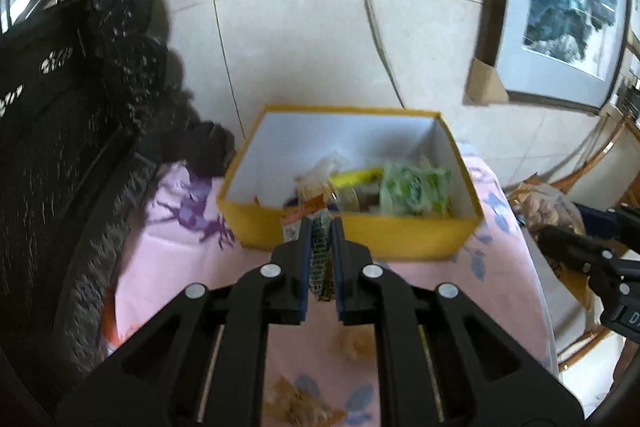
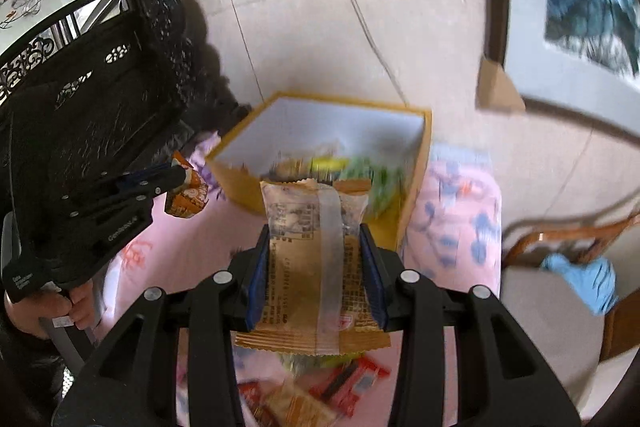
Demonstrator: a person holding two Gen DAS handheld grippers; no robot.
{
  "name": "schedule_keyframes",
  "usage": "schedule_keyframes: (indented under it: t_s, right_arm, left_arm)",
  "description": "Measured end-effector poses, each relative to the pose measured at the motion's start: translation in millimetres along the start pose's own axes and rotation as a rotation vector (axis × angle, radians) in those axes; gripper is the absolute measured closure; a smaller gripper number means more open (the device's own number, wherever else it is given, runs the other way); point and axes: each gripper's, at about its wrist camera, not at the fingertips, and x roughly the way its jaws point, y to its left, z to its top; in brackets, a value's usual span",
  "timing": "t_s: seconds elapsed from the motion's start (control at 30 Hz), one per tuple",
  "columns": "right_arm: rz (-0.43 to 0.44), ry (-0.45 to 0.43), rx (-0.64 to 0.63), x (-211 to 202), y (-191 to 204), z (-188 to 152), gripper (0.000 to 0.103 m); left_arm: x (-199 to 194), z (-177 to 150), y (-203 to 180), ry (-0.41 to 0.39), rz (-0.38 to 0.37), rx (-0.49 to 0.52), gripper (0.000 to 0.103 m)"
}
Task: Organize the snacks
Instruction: 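Carry both snacks over the yellow box and open both tools to drop them, then grasp the round bread packet with the right tool while the left tool grasps the brown packet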
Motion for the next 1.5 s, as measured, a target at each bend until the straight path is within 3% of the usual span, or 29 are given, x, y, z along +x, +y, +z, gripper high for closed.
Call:
schedule_keyframes:
  t_s: [0.27,0.4,0.67,0.7,0.73,0.77,0.8,0.83,0.9,1.27,1.4,1.5]
  right_arm:
    - [-0.005,-0.029,0.048,53.9,-23.8,55.2,0.062]
    - [-0.014,-0.012,0.074,85.5,-35.3,73.6,0.062]
    - [-0.039,0.034,0.09,131.0,-52.5,82.8,0.061]
    - [-0.045,0.044,0.08,134.2,-52.4,82.3,0.059]
    - [-0.07,0.064,0.057,140.9,-51.3,82.3,0.052]
    - [-0.112,0.07,0.038,145.4,-50.1,82.1,0.026]
    - [-0.15,0.06,0.025,146.9,-48.9,81.5,0.006]
    - [-0.155,0.048,0.019,146.1,-47.8,80.6,0.002]
    - [-0.125,0.038,0.016,142.7,-46.6,79.3,0.001]
    - [-0.13,0.027,-0.014,105.0,-34.7,75.6,0.001]
    - [-0.099,0.045,-0.029,82.8,-25.1,58.0,0.001]
    - [-0.053,0.097,-0.064,70.6,-13.1,24.6,0.001]
  left_arm:
    - [49.9,56.7,4.6,-0.031,0.035,0.03,0.094]
    - [80.7,73.8,3.4,-0.017,-0.006,0.029,0.094]
    - [131.7,78.3,-4.2,0.032,-0.022,0.03,0.094]
    - [135.2,78.1,-5.1,0.03,-0.016,0.024,0.089]
    - [139.0,77.7,-6.3,0.023,0.0,0.017,0.077]
    - [141.5,77.0,-7.4,0.018,0.021,0.015,0.019]
    - [140.8,75.4,-7.4,-0.007,0.054,0.001,0.002]
    - [139.0,74.7,-7.0,-0.027,0.059,-0.006,0.002]
    - [139.5,74.1,-5.3,-0.008,0.035,-0.004,0.002]
    - [109.5,61.6,8.5,0.031,0.062,-0.004,0.002]
    - [85.4,32.3,22.2,0.046,0.118,0.026,0.002]
    - [61.7,-16.3,42.2,0.089,0.177,0.027,0.002]
